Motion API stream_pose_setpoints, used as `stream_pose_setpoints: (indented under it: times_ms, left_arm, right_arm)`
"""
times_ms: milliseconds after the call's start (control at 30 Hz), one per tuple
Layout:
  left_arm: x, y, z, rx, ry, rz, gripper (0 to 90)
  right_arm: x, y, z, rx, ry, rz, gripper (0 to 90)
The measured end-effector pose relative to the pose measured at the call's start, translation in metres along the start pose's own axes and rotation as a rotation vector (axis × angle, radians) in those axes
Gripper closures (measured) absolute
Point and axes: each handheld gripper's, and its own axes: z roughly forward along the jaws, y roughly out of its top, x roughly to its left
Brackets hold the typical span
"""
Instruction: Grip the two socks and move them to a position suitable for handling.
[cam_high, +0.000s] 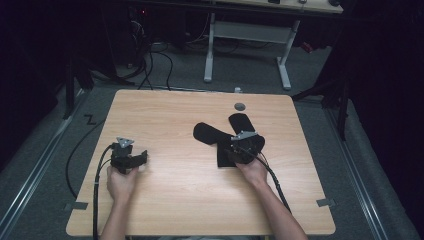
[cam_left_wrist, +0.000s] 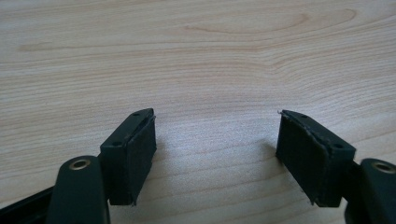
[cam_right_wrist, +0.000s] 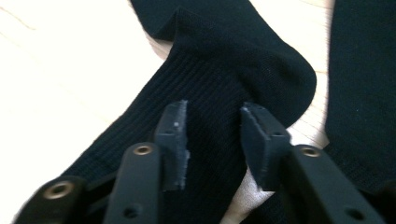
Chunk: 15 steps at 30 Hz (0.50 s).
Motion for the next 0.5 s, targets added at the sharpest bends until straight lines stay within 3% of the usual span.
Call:
stream_pose_setpoints:
  times_ms: [200, 500]
  left_arm:
    - [0.0002, 0.0000, -0.0001, 0.000, 0.000, -0.002, 28.9]
    - [0.0017, -0.0001, -0.0004, -0.001, -0.005, -0.013, 28.8]
  right_arm:
    - [0.0011, 0.0041, -0.0001, 0.028, 0.017, -0.031, 81.8]
    - [0.0029, 0.0061, -0.0046, 0.011, 0.034, -0.039, 85.1]
